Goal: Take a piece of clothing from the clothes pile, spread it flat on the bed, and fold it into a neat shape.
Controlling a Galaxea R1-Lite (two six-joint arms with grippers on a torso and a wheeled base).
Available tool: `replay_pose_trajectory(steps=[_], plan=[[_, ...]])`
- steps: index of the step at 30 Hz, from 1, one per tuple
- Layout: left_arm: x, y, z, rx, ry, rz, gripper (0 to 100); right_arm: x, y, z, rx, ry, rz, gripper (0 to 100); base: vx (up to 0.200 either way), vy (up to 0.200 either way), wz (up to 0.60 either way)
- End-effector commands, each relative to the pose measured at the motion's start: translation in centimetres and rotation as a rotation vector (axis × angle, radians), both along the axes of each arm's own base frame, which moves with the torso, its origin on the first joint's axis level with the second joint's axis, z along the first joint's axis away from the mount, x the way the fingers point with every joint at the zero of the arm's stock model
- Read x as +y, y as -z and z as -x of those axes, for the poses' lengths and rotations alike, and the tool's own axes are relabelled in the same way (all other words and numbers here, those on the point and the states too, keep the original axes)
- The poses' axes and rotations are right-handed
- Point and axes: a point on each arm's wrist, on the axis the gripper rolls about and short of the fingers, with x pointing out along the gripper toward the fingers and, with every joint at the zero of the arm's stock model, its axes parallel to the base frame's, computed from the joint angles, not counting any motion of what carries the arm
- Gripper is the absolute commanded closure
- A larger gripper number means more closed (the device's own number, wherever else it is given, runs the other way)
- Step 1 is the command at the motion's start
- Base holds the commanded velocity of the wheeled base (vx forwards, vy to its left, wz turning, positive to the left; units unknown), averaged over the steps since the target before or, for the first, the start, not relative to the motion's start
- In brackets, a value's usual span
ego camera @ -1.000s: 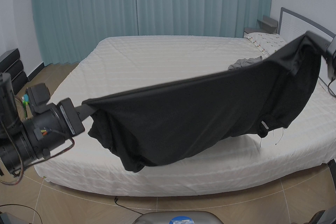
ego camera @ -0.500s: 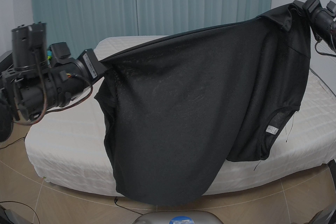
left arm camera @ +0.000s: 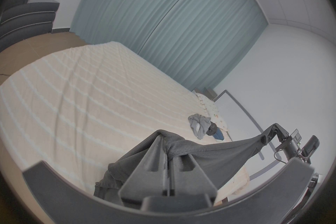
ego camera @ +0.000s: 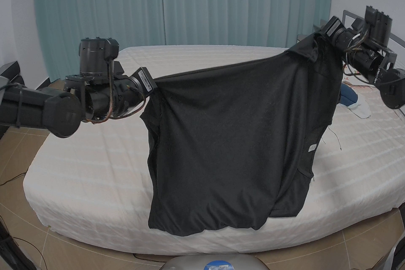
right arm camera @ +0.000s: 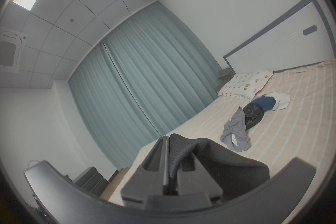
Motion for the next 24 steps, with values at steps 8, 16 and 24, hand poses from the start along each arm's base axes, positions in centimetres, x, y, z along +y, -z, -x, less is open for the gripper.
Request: replay_pose_trajectory(steps=[8,16,24], plan=[[-1.5,9.8,-6.4,0.196,-0.018,-0.072,100,1.3,11.7,-6.6,0.221,0.003,0.047,100,0.000,0.000,0.00],[-2.4,12.6,-10.7,0.144,-0.046,-0.056,100,1.0,16.3,-9.1,0.281,0.023,0.032,100,0.000,0.000,0.00],[-3.2,14.3,-14.1,0.080,-0.084,-0.045,100,0.3,19.4,-12.1,0.303,0.059,-0.023,100,0.000,0.000,0.00]])
